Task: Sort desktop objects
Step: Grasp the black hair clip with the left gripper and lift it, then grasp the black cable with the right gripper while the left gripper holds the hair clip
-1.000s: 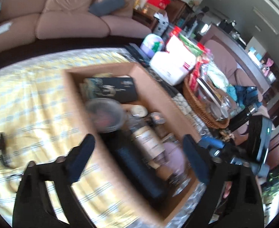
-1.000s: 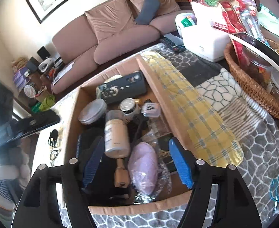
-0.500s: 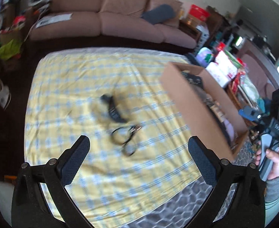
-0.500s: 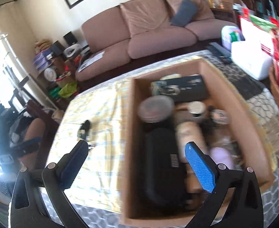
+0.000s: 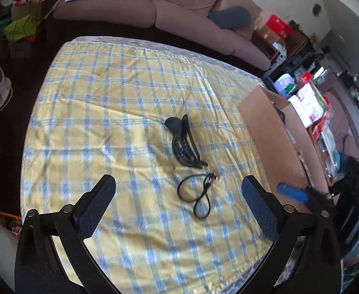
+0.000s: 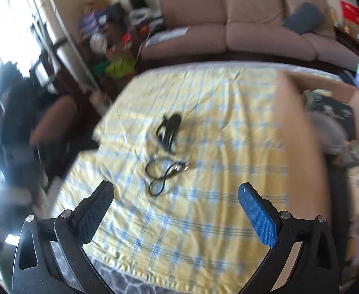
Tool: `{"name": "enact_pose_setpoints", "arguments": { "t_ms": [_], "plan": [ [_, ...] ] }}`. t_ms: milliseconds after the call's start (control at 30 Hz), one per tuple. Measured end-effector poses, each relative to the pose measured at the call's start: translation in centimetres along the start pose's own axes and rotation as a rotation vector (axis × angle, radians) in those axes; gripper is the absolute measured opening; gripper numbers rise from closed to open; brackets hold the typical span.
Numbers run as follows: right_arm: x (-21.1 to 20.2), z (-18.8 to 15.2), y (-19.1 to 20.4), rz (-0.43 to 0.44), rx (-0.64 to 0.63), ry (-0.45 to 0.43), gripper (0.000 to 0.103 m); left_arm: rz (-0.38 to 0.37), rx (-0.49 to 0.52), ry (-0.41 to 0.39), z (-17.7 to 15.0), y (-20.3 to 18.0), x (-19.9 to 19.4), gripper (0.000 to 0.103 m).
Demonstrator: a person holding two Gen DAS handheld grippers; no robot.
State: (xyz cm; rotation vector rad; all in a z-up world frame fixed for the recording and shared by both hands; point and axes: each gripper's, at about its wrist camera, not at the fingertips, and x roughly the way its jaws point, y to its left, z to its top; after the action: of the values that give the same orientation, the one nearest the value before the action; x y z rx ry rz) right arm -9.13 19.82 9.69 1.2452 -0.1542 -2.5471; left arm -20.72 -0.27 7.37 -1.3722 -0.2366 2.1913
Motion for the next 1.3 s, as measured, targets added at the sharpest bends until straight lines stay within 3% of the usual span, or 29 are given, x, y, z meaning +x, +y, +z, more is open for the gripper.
{"name": "enact_pose_setpoints", "arguments": {
  "t_ms": [33,100,133,367,467,567,800,900,1033,1300],
  "plan": [
    [1.4,-0.2,0.6,-0.004,-0.016,0.017,0.103,0.010,0.012,0.009,0.5,-0.4,1.0,0.100],
    [3.0,-0.5,1.0,-0.010,-0.031,0.030,0.102,0.038,0.043,0.026,1.4,-1.1,2.8,0.082],
    [3.7,-0.6,1.1,-0.010,-0.034,0.036,0.102,0.046,0.055,0.033,1.8,-1.5,3.6,0.078],
    [5.0,-0.7,0.1,0.009,0.003,0.041,0.102,0.126,0.133,0.074,3.8,-3.3,8.6,0.072],
    [5.1,-0.8,-0.5,0.008,0.017,0.044,0.102,0.138,0.132,0.098,3.9,-3.1,9.8,0.054],
    [5.1,-0.6,-0.7,0.009,0.029,0.042,0.102,0.138,0.148,0.121,3.5,-2.7,10.7,0.021],
    [5.2,-0.4,-0.1,0.009,0.010,0.034,0.102,0.071,0.129,0.068,2.8,-1.5,7.3,0.018],
    [5.8,-0.3,0.5,0.001,-0.015,0.039,0.097,0.041,0.127,0.055,2.1,-0.8,5.3,0.018],
    [7.4,0.3,1.2,-0.019,-0.055,0.041,0.087,0.029,0.120,0.047,0.8,0.1,3.0,0.018],
    [11.6,0.1,1.7,-0.057,-0.107,0.083,0.086,-0.004,0.038,0.014,0.3,2.8,0.2,0.018]
  ]
}}
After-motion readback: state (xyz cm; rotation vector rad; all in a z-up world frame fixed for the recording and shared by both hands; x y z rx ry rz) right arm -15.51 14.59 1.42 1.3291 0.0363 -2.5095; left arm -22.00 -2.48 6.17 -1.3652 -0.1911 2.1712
